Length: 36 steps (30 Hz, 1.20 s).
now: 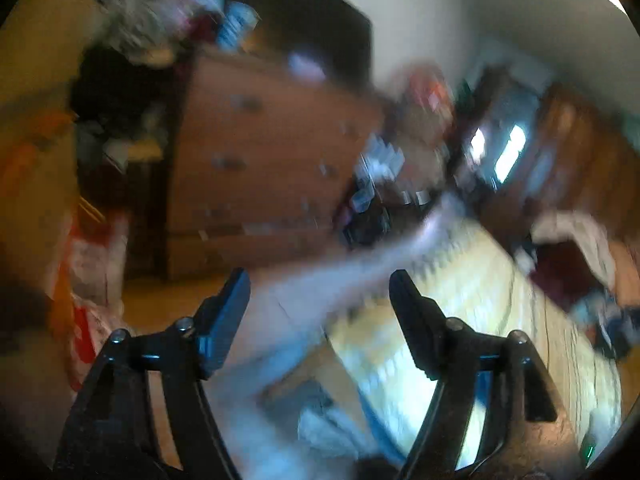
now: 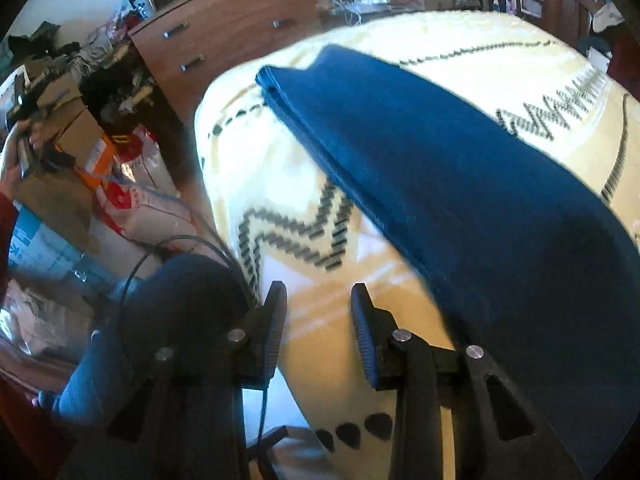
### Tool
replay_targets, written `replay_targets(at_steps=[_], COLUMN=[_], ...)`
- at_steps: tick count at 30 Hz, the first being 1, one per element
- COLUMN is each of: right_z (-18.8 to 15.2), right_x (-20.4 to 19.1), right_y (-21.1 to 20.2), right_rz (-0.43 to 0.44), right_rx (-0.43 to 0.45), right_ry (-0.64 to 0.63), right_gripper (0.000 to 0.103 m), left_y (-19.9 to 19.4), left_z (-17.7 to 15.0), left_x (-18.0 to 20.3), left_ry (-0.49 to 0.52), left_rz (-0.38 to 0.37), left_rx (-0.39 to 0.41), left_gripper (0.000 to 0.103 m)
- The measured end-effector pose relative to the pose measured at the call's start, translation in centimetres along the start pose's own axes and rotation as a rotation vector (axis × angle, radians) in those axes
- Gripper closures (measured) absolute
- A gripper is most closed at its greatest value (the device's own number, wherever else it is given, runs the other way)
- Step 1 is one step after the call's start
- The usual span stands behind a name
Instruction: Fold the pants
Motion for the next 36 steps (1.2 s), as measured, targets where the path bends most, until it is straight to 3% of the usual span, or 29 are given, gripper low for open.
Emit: replay_targets(at_steps=[2, 7, 9, 15, 18, 22, 25, 29, 33, 35, 36], right_z=[0.8, 1.7, 1.8, 0.7, 0.1, 0.1, 0.5, 0.8, 0.9, 0.9, 0.9], right_x=[0.1, 1.4, 2.4, 5.4, 5.7, 5.5, 5.6, 6.0, 6.0, 6.0, 6.0], right_y=[0.0, -2.5, -3.0, -2.9, -2.4, -1.9, -1.8, -1.8, -1.5, -1.3, -1.2], right_rz=[-0.048, -0.154, -0.189, -0.247, -0.241, -0.237, -0.236, -0.235, -0.233, -0.232, -0.232], right_rx=[0.027, 0.078, 0.075, 0.056, 0.05, 0.051, 0.059, 0.068, 0.062, 0.057, 0.057], right_ry=[-0.003, -0.008, -0.012, 0.021, 0.036, 0.027, 0.031, 0.044, 0.044, 0.043, 0.043], right_gripper=[0.055, 0.054, 0.054, 0.054, 0.054, 0.054, 0.054, 0.054, 0.054, 0.054, 0.054], left_y=[3.5, 12.3, 14.4, 18.6, 19.0, 17.2, 18.2, 20.1, 21.1, 21.3, 20.9], left_z=[-5.1, -17.2, -20.2, -23.8, -24.6, -22.9, -23.2, -22.8, -19.5, -18.7, -18.9], left_x=[3.0, 14.7, 18.8, 23.6, 23.1, 22.1, 22.4, 21.3, 19.6, 17.2, 17.0], left_ry=[0.01, 0.02, 0.06, 0.024, 0.016, 0.032, 0.121, 0.164, 0.037, -0.054, -0.047], left_rz=[-0.091, -0.347, -0.421, -0.453, -0.414, -0.387, -0.325, -0.262, -0.235, -0.197, -0.202], left_rx=[-0.134, -0.454, -0.518, -0.669, -0.702, -0.636, -0.632, -0.628, -0.489, -0.464, -0.465], left_gripper=[0.031, 0.034, 0.038, 0.041, 0.044, 0.056, 0.064, 0.069, 0.066, 0.066, 0.067])
Point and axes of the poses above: each gripper's, at about its wrist camera, not at the fingertips, and y roughly the way its jaws point, x to its right, z to its top, the point moved 9 cm from there along y, roughly the way its jaws point, and after that the axes turned 7 degrees about -y, right-handed, at the moved point
